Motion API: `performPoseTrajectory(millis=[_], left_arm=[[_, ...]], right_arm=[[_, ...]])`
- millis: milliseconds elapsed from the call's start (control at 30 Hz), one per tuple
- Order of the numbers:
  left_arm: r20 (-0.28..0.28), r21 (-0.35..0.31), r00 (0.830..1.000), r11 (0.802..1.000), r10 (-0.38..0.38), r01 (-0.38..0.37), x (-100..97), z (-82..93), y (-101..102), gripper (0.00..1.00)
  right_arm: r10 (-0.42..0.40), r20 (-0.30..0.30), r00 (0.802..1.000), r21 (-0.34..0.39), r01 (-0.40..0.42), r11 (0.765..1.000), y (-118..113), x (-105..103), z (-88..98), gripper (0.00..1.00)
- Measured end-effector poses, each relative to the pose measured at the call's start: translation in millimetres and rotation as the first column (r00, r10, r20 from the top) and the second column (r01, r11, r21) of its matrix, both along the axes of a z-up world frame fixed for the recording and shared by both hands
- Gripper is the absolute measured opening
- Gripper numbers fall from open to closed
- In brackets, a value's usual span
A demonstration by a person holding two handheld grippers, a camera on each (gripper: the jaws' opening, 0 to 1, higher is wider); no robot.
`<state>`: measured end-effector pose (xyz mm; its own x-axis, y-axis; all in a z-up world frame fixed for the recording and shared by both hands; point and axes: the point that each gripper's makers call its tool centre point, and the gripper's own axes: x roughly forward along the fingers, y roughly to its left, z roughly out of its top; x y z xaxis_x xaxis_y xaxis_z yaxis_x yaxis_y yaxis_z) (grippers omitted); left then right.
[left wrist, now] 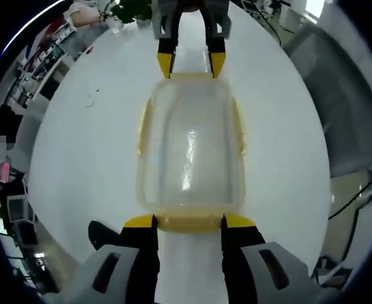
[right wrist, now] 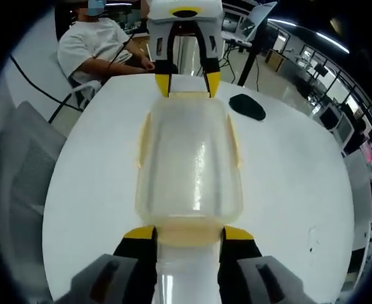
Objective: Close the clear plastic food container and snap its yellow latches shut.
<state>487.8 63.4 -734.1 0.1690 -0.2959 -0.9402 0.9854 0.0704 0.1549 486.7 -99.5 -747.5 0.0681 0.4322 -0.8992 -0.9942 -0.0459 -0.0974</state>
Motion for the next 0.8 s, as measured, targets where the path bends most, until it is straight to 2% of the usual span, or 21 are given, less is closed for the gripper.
performPoseTrajectory(millis=[400,633,800], left_arm=[[0.020,-0.001,1.000,1.000,0.008,-0.008,-7.4,17.3,-22.2,0.36],[0.046,-0.002,0.999,1.000,0.000,0.000,-8.8,22.0,-39.4,0.36],[0.038,-0.012,0.999,1.000,0.015,-0.015,-10.5,21.9,-54.0,0.35]], right_arm=[[0.008,0.023,1.000,-0.003,-0.008,1.000,-21.3,-5.8,15.3,0.35],[0.014,0.035,0.999,-0.012,-0.014,1.000,-38.7,-7.9,19.0,0.35],[0.008,0.036,0.999,-0.012,-0.008,1.000,-53.6,-7.7,23.8,0.35]])
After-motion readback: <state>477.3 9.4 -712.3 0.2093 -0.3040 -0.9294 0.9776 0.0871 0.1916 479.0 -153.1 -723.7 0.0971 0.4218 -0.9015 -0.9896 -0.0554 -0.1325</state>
